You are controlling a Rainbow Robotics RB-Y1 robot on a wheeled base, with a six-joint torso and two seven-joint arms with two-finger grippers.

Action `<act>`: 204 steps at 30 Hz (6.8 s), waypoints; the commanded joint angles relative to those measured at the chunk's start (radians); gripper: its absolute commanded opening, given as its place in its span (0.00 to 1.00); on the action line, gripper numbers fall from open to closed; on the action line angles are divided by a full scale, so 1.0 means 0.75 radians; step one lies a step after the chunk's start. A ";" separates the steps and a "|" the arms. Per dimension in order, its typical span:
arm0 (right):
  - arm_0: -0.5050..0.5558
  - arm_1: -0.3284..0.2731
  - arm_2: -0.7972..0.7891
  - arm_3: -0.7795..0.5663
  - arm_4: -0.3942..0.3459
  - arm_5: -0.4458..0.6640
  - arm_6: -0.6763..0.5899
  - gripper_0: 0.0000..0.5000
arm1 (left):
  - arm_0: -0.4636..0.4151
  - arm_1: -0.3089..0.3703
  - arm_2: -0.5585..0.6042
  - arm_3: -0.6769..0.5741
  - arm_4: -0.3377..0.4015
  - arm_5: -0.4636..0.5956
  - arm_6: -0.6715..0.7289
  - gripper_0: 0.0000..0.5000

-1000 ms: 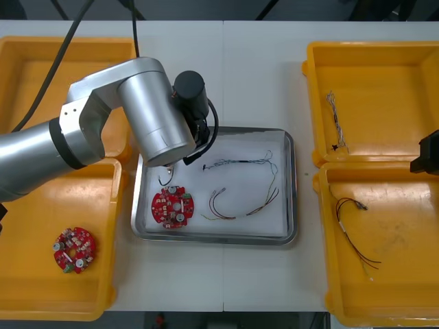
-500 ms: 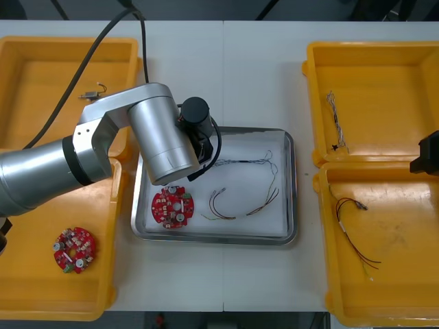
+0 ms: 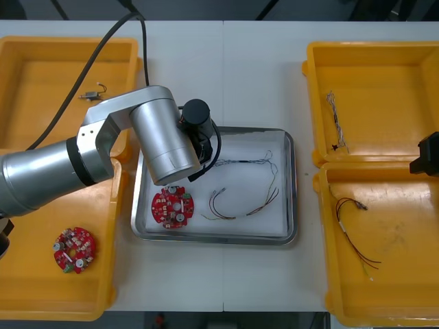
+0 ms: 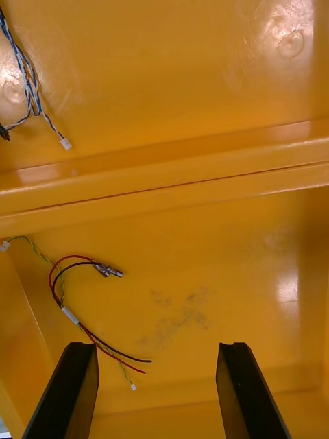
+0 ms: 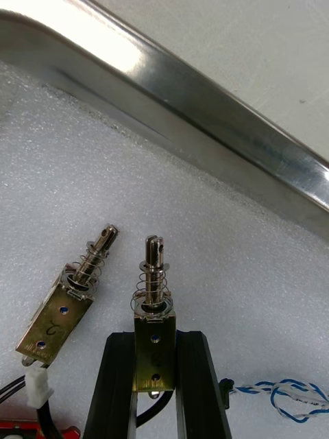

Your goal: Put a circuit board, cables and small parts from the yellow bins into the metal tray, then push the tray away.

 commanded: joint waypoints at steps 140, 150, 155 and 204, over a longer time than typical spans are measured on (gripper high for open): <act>-0.613 0.618 1.763 0.236 0.521 -0.445 0.938 0.08 | 1.178 1.127 1.326 -0.515 0.841 -0.071 -1.419 1.00; -0.662 0.581 1.734 0.232 0.599 -0.445 0.956 0.00 | 1.178 1.127 1.326 -0.515 0.841 -0.071 -1.419 1.00; -0.709 0.557 1.714 0.232 0.599 -0.443 0.950 0.00 | 1.178 1.127 1.326 -0.515 0.841 -0.071 -1.419 1.00; -1.120 0.508 1.595 0.727 0.552 -0.762 1.183 0.00 | 1.178 1.127 1.326 -0.515 0.841 -0.071 -1.419 1.00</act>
